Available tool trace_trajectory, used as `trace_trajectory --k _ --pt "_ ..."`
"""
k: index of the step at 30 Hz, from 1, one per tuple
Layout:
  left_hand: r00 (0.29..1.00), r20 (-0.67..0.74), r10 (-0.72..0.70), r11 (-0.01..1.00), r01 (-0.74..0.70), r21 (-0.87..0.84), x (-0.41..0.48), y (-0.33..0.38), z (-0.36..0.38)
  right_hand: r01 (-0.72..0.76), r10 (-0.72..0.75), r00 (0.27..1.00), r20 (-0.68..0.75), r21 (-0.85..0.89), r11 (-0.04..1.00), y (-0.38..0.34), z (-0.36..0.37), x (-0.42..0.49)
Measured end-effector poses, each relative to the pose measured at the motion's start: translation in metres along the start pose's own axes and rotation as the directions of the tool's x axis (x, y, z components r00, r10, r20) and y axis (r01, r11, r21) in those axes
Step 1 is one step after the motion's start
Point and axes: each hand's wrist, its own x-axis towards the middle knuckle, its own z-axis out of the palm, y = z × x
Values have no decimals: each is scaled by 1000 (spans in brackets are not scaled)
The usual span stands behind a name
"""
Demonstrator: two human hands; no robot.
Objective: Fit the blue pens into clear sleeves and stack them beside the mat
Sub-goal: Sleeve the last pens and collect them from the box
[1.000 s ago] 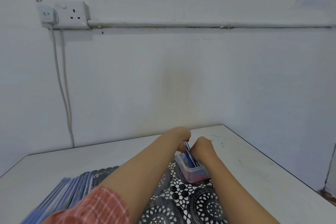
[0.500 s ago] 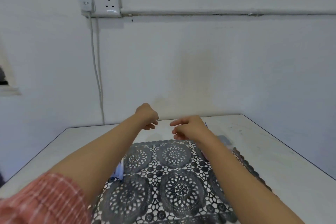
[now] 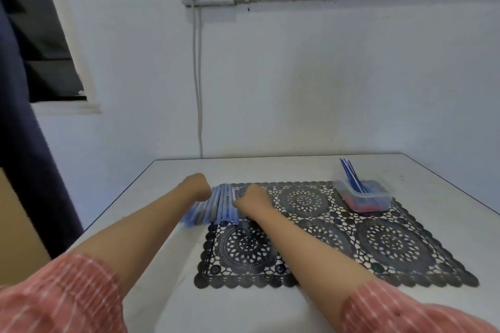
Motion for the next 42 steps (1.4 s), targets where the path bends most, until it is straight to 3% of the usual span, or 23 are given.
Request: trace_trajectory --k 6,14,20,25,29,32,34,37,42 --pt "1000 -23 2 1000 -1 31 3 -24 12 3 -6 999 -47 -74 997 -10 11 -5" --pt "997 -64 -35 996 30 -80 1 -42 23 -59 61 998 5 -192 980 -13 0 -15" --pt "983 -113 -144 978 123 -171 2 -48 23 -95 95 995 -12 -222 970 2 -22 -20" --pt "965 -188 -182 942 116 -316 2 -52 22 -167 163 986 -36 -200 965 25 -51 -26" --pt "938 -305 -166 870 -7 -494 -4 -29 22 -221 215 975 -54 -128 967 44 -68 -29" --pt "972 -216 -94 835 -41 -549 -20 11 18 -242 240 970 -34 -113 964 54 -74 -31" --pt "999 -47 -26 806 -7 -592 -31 40 20 -238 243 970 21 -119 964 57 -75 -33" --pt "979 191 69 719 84 -690 -50 81 34 -228 231 973 16 -105 968 60 -76 -35" --pt "978 194 83 774 60 -630 -62 124 56 -228 227 974 -20 -123 966 66 -79 -39"
